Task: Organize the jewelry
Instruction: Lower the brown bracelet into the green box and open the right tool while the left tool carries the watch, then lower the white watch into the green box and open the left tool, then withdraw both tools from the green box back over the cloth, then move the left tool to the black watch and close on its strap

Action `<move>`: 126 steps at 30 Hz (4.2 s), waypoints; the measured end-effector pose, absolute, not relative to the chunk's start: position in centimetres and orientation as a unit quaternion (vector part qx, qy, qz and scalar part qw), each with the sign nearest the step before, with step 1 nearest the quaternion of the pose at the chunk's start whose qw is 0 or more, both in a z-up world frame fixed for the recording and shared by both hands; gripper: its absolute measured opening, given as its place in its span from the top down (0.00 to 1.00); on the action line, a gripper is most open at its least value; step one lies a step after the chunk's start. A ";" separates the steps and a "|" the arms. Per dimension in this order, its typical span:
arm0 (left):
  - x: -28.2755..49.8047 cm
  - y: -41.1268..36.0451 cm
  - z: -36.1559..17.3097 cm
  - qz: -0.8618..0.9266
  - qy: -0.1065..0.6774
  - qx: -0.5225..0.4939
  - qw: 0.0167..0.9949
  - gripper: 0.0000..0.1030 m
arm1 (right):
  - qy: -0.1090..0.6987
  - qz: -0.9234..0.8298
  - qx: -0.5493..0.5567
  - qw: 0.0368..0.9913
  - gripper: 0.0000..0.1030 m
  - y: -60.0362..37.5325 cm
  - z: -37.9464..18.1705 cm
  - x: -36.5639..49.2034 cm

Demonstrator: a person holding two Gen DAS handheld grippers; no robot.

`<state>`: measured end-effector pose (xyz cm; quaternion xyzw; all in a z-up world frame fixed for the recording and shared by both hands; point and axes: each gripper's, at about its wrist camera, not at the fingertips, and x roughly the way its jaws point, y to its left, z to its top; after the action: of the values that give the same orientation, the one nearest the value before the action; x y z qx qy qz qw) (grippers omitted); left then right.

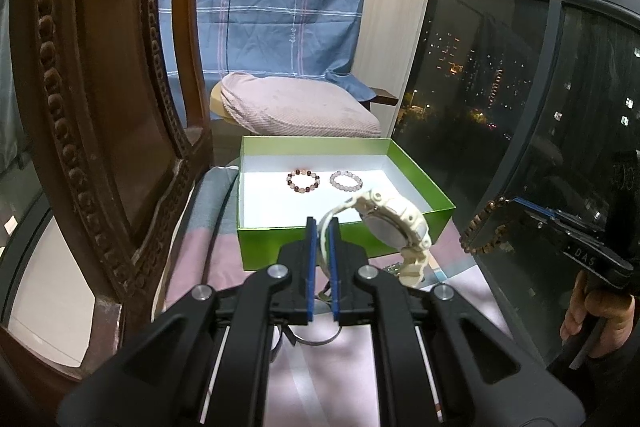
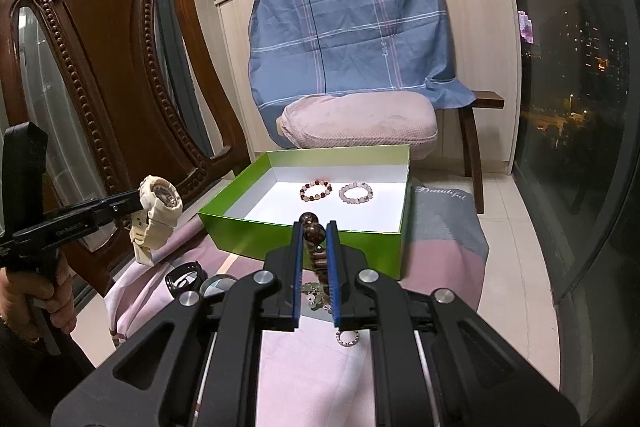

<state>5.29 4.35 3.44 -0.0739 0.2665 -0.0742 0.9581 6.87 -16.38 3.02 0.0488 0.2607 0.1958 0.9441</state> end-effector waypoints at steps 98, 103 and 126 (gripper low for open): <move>0.5 1.2 -0.6 -0.003 0.341 -0.030 0.940 0.14 | 0.286 0.099 0.043 0.952 0.19 -16.8 0.4 -0.6; 0.5 1.4 -0.8 -0.003 0.341 -0.030 0.939 0.14 | 0.286 0.101 0.043 0.952 0.19 -16.7 0.5 -0.7; 5.5 3.6 -6.9 0.053 0.434 -0.008 0.899 0.36 | 0.291 0.122 0.053 0.947 0.19 -16.4 0.6 -0.4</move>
<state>5.49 3.57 -6.86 -0.0078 0.4340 0.0529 0.8993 -0.43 -16.42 0.62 0.0534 0.2911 0.1220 0.9474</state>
